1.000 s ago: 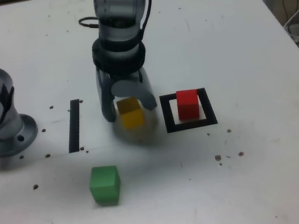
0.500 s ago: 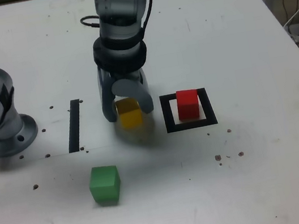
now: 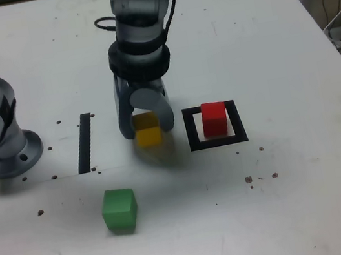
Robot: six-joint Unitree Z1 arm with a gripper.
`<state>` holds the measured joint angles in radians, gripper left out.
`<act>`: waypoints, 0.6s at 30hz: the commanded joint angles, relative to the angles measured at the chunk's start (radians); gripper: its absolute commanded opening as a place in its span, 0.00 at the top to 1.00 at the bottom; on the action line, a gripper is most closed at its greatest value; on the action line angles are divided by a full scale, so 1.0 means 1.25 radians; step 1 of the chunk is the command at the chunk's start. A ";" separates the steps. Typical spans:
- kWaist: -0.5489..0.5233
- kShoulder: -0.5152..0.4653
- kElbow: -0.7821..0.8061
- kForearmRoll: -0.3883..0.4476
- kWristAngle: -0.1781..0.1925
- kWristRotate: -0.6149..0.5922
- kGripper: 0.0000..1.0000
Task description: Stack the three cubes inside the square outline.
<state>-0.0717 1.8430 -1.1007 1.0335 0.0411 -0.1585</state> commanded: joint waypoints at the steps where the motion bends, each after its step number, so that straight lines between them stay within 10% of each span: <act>1: 0.001 -0.005 -0.015 0.020 0.000 0.002 0.80; 18: 0.001 -0.008 -0.268 0.172 -0.003 0.027 0.79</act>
<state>-0.0717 1.8227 -1.4189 1.2478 0.0401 -0.1269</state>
